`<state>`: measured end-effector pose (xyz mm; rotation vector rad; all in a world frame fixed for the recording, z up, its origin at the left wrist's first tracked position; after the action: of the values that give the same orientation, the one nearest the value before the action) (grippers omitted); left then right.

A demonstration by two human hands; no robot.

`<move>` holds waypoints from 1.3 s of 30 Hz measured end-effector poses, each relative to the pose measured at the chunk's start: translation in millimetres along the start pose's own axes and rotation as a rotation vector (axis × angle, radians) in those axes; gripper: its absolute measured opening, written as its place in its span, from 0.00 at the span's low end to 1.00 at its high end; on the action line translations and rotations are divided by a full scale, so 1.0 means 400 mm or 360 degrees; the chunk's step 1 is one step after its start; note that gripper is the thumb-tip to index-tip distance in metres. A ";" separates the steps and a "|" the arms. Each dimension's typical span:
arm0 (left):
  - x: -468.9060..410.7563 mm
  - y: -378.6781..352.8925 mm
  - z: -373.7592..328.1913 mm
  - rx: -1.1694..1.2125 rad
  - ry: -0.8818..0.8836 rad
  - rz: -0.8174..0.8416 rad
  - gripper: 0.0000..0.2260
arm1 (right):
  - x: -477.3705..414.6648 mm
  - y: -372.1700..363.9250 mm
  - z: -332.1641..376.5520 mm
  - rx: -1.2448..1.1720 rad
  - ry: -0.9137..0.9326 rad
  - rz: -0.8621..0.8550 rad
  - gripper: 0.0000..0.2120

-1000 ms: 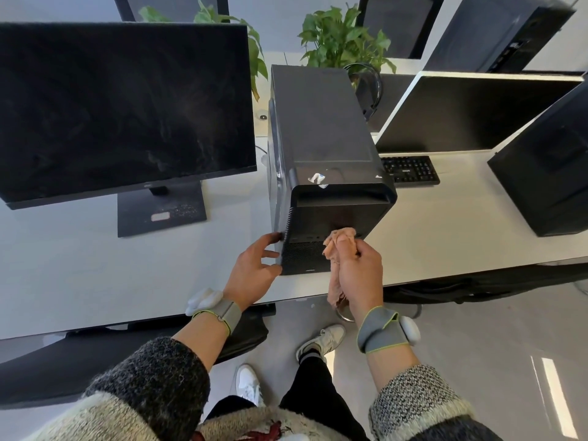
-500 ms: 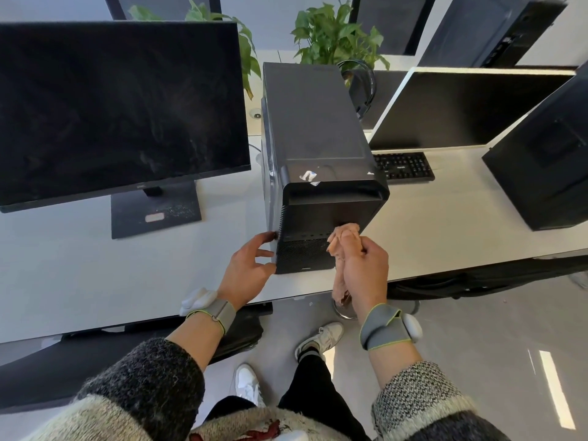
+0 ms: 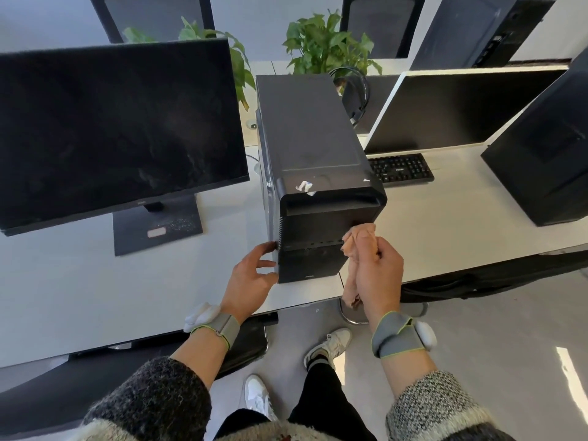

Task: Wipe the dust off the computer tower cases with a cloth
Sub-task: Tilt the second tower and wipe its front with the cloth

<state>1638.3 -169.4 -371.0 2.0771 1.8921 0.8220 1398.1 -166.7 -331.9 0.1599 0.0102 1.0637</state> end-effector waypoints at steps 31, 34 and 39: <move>-0.002 0.002 0.013 -0.0023 -0.0019 0.0019 0.28 | 0.029 -0.086 -0.113 0.0373 -0.0172 0.0267 0.15; 0.000 0.000 0.008 -0.0051 -0.0024 0.0038 0.28 | 0.038 -0.088 -0.123 0.0371 -0.0198 0.0240 0.15; -0.005 -0.001 0.012 -0.0061 -0.0016 0.0037 0.28 | 0.055 -0.109 -0.070 0.0237 -0.0048 0.0180 0.12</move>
<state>1640.5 -170.2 -375.8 2.0802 1.8357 0.8445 1444.5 -164.7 -364.1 0.3144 0.0537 1.1737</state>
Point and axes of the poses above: each hand's wrist, its own x-axis away from the middle knuckle, its own y-axis out of the back of the hand, z = x × y, the point moved 3 cm from there along -x, towards the middle knuckle, and after that the axes turned 10 degrees about -x, right-handed, at the moved point
